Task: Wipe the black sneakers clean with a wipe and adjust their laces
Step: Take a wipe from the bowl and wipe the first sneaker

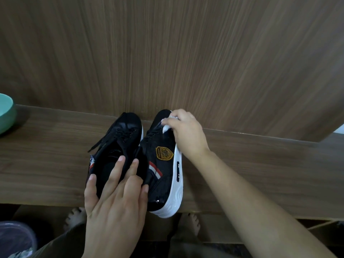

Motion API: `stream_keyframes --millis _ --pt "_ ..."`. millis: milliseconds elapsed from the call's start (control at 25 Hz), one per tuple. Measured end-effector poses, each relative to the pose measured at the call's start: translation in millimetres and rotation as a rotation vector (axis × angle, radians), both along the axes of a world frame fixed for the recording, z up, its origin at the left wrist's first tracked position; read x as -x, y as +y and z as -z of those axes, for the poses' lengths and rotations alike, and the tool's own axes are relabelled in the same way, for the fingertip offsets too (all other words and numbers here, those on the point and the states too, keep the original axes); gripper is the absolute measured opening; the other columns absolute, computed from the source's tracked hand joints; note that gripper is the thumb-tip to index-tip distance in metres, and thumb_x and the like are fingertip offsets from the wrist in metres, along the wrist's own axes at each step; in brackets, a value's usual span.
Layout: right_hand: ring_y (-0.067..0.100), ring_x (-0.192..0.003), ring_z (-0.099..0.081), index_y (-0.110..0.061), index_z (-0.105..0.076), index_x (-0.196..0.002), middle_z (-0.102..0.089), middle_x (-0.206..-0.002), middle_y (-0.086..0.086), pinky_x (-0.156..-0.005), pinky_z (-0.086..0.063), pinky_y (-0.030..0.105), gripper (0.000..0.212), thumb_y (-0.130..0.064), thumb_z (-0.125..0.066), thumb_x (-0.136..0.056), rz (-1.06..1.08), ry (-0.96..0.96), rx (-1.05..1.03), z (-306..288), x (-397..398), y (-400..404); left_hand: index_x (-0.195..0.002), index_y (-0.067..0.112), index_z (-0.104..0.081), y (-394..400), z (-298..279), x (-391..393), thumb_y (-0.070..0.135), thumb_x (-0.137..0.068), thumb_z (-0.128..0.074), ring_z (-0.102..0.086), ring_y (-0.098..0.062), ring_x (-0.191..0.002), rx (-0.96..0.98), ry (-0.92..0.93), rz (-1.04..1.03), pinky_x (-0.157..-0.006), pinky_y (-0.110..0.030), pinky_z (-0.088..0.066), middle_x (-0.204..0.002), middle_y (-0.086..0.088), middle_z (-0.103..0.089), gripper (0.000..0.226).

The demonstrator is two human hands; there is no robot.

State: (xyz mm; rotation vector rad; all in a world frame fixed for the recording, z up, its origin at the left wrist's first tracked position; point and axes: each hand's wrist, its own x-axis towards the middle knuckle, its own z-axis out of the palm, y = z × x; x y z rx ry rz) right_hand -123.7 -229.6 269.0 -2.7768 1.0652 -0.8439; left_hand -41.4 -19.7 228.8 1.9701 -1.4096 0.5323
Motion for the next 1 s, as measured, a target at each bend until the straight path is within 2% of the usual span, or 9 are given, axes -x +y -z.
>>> stream_keyframes --millis 160,280,400,520,640,760,840,920,1000 --pt "0.018 -0.114 -0.054 -0.016 -0.066 -0.119 -0.057 -0.125 0.002 -0.094 -0.042 0.022 0.035 -0.003 -0.048 -0.092 0.156 -0.097 -0.264 -6 -8 -27 -0.079 0.020 -0.051 -2 0 0 0.030 -0.092 -0.035 -0.038 -0.011 -0.129 0.021 -0.017 0.006 -0.112 -0.043 -0.009 -0.118 0.004 -0.065 0.024" --pt "0.008 -0.121 -0.052 -0.018 -0.068 -0.116 -0.059 -0.131 -0.003 -0.103 -0.040 0.023 0.027 -0.021 -0.052 -0.095 0.093 -0.247 -0.318 -3 7 27 -0.080 0.022 -0.046 -2 0 -1 0.030 -0.091 -0.034 -0.037 -0.009 -0.129 0.018 0.005 0.012 -0.112 -0.042 -0.007 -0.118 0.005 -0.064 0.019" --pt "-0.002 -0.113 -0.056 -0.021 -0.073 -0.105 -0.066 -0.119 -0.008 -0.097 -0.044 0.016 0.020 -0.017 -0.058 -0.092 0.035 -0.440 -0.255 14 34 103 -0.076 0.018 -0.054 0 -1 0 0.030 -0.089 -0.035 -0.037 -0.011 -0.130 -0.011 0.023 0.010 -0.112 -0.044 -0.009 -0.117 0.002 -0.066 0.026" --pt "-0.003 -0.108 -0.059 -0.022 -0.073 -0.103 -0.067 -0.113 -0.010 -0.092 -0.047 0.016 0.024 -0.009 -0.062 -0.086 -0.041 -0.538 -0.315 25 43 120 -0.077 0.016 -0.057 1 -3 1 0.030 -0.090 -0.034 -0.037 -0.011 -0.129 -0.023 0.015 0.000 -0.111 -0.047 -0.012 -0.117 0.001 -0.067 0.030" --pt "-0.007 -0.101 -0.058 -0.019 -0.074 -0.104 -0.067 -0.112 -0.010 -0.093 -0.040 0.006 0.024 -0.005 -0.062 -0.088 0.048 -0.474 -0.294 15 22 72 -0.078 0.017 -0.056 1 -3 1 0.030 -0.089 -0.035 -0.037 -0.012 -0.129 -0.019 0.027 0.014 -0.110 -0.048 -0.012 -0.115 0.002 -0.067 0.027" --pt "0.009 -0.101 -0.063 -0.017 -0.071 -0.109 -0.068 -0.114 -0.002 -0.094 -0.046 0.017 0.025 -0.006 -0.057 -0.092 0.188 -0.461 -0.314 1 -3 11 -0.079 0.016 -0.059 0 -4 2 0.030 -0.089 -0.036 -0.037 -0.011 -0.129 -0.039 0.030 0.005 -0.111 -0.046 -0.011 -0.114 0.003 -0.068 0.029" --pt "0.011 -0.104 -0.063 -0.017 -0.069 -0.113 -0.068 -0.115 -0.002 -0.089 -0.045 0.013 0.025 -0.008 -0.055 -0.094 0.267 -0.453 -0.390 -2 -11 -2 -0.080 0.015 -0.061 0 -4 1 0.030 -0.089 -0.035 -0.037 -0.010 -0.129 -0.052 0.033 -0.001 -0.112 -0.044 -0.010 -0.112 0.004 -0.069 0.031" --pt "0.005 -0.105 -0.061 -0.019 -0.069 -0.113 -0.068 -0.116 -0.005 -0.083 -0.037 0.001 0.025 -0.010 -0.057 -0.093 0.295 -0.458 -0.394 0 -4 17 -0.079 0.015 -0.063 0 -5 0 0.030 -0.089 -0.036 -0.037 -0.010 -0.129 -0.059 0.035 0.003 -0.111 -0.045 -0.011 -0.112 0.004 -0.069 0.033" --pt "-0.011 -0.093 -0.057 -0.025 -0.071 -0.109 -0.066 -0.110 -0.015 -0.078 -0.034 -0.006 0.025 -0.012 -0.061 -0.091 0.290 -0.460 -0.399 2 16 60 -0.078 0.016 -0.062 1 -6 1 0.031 -0.089 -0.036 -0.037 -0.010 -0.129 -0.073 0.040 0.009 -0.110 -0.049 -0.013 -0.111 0.004 -0.069 0.032"
